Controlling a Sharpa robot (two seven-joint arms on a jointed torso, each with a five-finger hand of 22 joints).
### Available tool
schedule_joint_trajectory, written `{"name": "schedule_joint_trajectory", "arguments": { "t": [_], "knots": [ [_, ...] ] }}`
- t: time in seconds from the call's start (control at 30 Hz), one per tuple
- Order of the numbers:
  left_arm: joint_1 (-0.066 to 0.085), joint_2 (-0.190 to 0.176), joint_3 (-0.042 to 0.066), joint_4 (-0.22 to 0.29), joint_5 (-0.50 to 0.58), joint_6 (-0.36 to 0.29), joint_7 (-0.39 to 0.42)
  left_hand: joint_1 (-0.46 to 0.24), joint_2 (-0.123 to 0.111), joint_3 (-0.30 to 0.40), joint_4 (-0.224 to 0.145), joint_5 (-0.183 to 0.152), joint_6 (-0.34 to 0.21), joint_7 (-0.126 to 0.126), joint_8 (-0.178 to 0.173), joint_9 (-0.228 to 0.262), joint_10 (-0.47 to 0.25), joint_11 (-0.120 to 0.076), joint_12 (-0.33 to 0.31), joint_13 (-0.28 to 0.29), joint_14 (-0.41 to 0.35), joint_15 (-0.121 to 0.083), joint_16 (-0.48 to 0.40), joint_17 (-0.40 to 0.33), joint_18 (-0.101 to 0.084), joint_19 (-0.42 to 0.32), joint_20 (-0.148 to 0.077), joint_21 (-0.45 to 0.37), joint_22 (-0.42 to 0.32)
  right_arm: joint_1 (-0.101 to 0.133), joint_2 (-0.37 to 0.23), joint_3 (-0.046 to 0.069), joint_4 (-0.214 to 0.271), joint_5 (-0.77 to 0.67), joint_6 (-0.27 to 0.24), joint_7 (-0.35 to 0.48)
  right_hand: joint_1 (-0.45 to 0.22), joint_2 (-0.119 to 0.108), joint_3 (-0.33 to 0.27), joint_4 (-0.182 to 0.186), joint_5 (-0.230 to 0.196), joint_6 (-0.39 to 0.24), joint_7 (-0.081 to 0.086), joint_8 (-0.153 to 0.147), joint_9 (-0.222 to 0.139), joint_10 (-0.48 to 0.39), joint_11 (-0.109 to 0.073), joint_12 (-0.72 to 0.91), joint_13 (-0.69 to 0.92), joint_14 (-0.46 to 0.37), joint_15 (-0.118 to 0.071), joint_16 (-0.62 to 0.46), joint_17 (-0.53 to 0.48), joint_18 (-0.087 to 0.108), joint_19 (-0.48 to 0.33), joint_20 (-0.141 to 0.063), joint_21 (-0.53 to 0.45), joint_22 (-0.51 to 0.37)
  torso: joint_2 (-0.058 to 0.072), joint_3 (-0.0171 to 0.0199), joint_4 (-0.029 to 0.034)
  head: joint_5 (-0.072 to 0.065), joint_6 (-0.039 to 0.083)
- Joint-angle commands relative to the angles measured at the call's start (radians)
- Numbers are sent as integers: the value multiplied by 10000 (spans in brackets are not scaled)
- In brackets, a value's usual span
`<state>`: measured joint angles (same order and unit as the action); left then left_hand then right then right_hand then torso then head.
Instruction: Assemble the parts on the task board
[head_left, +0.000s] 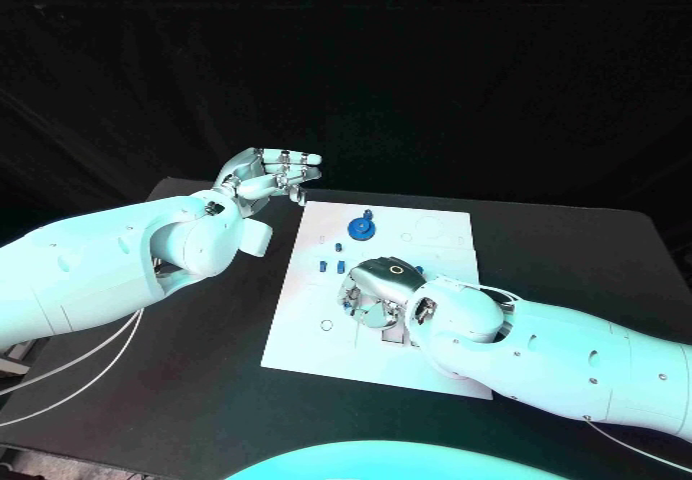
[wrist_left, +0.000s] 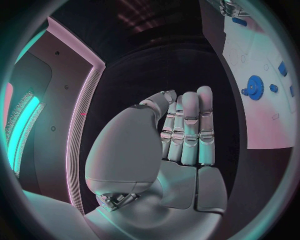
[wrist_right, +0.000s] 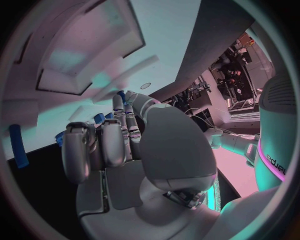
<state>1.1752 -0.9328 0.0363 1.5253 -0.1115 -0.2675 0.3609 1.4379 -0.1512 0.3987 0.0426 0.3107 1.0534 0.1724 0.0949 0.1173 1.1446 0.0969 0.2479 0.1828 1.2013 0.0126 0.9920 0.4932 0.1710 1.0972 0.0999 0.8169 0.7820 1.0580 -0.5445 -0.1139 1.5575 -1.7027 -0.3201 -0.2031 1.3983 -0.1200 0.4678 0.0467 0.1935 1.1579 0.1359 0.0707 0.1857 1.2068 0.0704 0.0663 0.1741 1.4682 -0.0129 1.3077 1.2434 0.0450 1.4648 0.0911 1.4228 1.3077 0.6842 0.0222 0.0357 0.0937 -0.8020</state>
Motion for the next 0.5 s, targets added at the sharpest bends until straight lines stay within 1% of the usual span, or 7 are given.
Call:
{"name": "schedule_joint_trajectory", "arguments": {
  "t": [0.03, 0.1, 0.2, 0.33, 0.4, 0.5],
  "knots": [
    [7, 22, 5, 28, 39, 193, 14, 0, 119, -1, -41, 0, -51, 27, -44, -9, -77, -20, 43, 15, -65, 11, -62, -16, 134, -21, 14, -60, -15, -49, 30, -57, -32, -183, 359, -169, -215, -97, 11, -22, -33, -228, 77, -81, -73, -522, 115, -72, -149, 403, 94, -115, -103, -58, 367, 6, -273, 1668, -4, 3, 0, 20, -8],
    [7, 22, 5, 24, 39, 197, 2, 0, 120, -1, -44, 0, -52, 27, -44, -9, -80, -19, 44, 15, -66, 11, -63, -17, 134, -21, 15, -62, -16, -49, 27, -61, -49, -201, 233, -203, -319, -191, 22, -24, -45, -513, 186, -105, -153, -924, 232, -58, -269, 349, 186, -259, -275, 0, 254, 79, -553, 1520, -10, -3, 0, 14, -8],
    [7, 21, 5, 20, 39, 206, -11, 1, 122, 0, -46, 0, -52, 28, -44, -9, -82, -19, 44, 15, -67, 11, -63, -18, 134, -21, 15, -63, -17, -49, 3, -63, -53, -225, -13, -213, -411, -306, 24, -66, -60, -930, 281, -102, -292, -1447, 354, -37, -423, 281, 275, -451, -509, 138, -4, 176, -1202, 1173, -6, 0, -3, 0, 5],
    [7, 23, 5, 9, 39, 207, -12, -28, 129, -14, -45, -12, -58, 37, -45, -14, -106, -8, 47, 14, -76, 19, -66, -27, 132, -20, 20, -78, -27, -47, -85, -64, 27, -236, -245, -165, -411, -312, 56, -136, 110, -1053, 332, -77, -362, -1667, 409, 15, -507, 206, 307, -686, -789, 208, -131, 232, -1541, 991, -1, 10, -8, 1, 25],
    [7, 30, 5, -1, 39, 214, -13, -42, 133, -20, -41, -17, -58, 39, -44, -15, -111, -5, 50, 15, -78, 22, -66, -29, 132, -19, 23, -83, -30, -31, -192, -63, 151, -239, -321, -156, -426, -340, 44, -151, 138, -1070, 337, -78, -376, -1697, 415, 27, -522, 189, 312, -746, -860, 222, -153, 240, -1607, 955, -6, 15, 0, -17, 35],
    [7, 27, 4, -4, 39, 223, -20, -42, 133, -20, -41, -17, -58, 39, -44, -15, -111, -5, 50, 15, -78, 22, -66, -29, 132, -19, 23, -83, -30, 27, -424, -55, 430, -240, -442, -153, -479, -406, -3, -161, 138, -1137, 334, -91, -410, -1727, 416, 59, -542, 171, 315, -811, -939, 239, -180, 251, -1694, 907, -10, 6, -4, -38, 47]
  ]
}}
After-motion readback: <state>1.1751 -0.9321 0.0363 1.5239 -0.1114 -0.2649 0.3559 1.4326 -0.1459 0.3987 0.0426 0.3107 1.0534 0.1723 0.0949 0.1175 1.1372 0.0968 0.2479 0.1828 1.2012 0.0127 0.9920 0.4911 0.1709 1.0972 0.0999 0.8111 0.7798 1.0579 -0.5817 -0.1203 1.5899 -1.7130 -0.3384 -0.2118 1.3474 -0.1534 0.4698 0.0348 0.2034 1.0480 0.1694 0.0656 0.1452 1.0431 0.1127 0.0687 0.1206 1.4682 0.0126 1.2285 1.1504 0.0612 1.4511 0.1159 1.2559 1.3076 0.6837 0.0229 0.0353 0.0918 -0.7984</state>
